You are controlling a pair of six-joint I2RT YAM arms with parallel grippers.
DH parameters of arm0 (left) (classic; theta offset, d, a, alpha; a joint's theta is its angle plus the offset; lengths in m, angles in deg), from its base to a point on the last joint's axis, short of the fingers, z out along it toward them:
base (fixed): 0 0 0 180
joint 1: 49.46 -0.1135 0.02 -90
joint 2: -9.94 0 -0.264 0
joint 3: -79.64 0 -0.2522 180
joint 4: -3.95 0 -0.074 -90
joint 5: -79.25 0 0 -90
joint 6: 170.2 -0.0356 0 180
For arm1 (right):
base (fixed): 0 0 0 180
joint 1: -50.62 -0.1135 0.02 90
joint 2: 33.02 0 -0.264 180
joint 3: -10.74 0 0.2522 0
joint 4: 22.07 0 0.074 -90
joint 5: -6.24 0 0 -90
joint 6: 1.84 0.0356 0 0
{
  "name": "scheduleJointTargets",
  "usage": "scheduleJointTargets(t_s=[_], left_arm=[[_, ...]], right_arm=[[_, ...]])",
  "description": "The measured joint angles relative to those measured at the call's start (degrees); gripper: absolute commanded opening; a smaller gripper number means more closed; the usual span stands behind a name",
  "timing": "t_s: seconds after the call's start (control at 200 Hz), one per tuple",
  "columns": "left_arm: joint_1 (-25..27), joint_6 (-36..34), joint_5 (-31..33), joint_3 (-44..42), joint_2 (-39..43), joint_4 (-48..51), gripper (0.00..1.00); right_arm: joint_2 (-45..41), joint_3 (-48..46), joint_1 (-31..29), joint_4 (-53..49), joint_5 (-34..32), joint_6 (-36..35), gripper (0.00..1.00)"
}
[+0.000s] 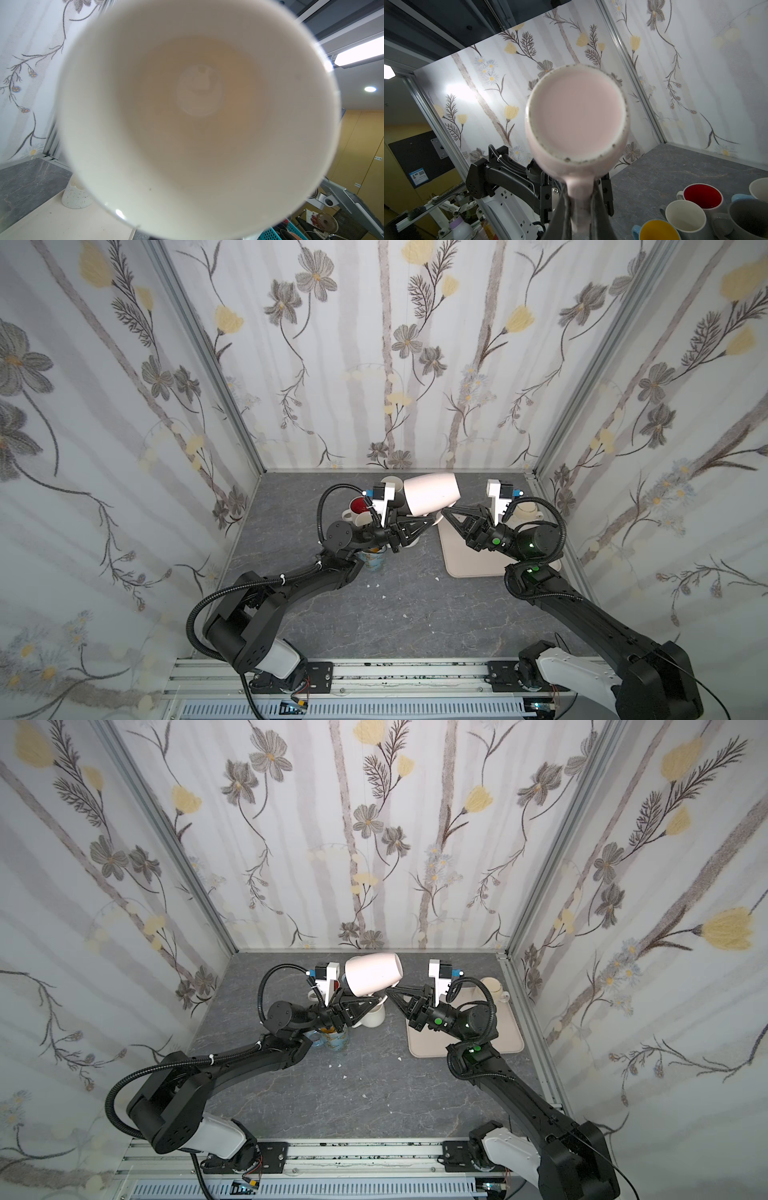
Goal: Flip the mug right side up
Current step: 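Grasp pink mug rim with left gripper while right gripper holds handle, then lower pink mug opening-up into mug cluster with left gripper while right withdraws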
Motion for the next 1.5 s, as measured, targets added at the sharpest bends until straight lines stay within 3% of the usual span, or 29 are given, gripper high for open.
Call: scheduleJointTargets(t_s=[0.165,0.395,0.58,0.869,1.139,1.299,1.504], left_arm=[[0.0,0.3,-1.0,1.2,-0.8,-0.1,0.0],[-0.1,0.3,-2.1,1.7,-0.8,2.3,0.0],[-0.6,-2.4,-2.1,1.8,1.0,8.6,0.0],[-1.5,-14.2,0.0,3.4,5.3,28.3,0.0],[-1.6,-28.5,4.5,10.4,7.3,53.5,0.0],[-1.6,-35.4,7.5,14.1,7.3,65.7,0.0],[-1.3,-43.8,11.3,18.4,5.4,79.7,0.0]], right_arm=[[-1.1,0.0,0.0,-1.9,-1.6,-1.2,0.14],[-4.8,0.2,0.0,-9.7,-5.6,-6.3,0.44],[-8.6,1.8,0.3,-19.5,-10.1,-12.0,0.54],[-13.5,7.6,2.9,-36.9,-19.4,-21.0,0.57],[-15.0,8.2,11.5,-48.8,-28.5,-20.9,0.57],[-14.6,6.6,17.3,-52.6,-29.6,-18.8,0.57],[-13.1,5.6,20.5,-54.0,-28.2,-17.4,0.57]])
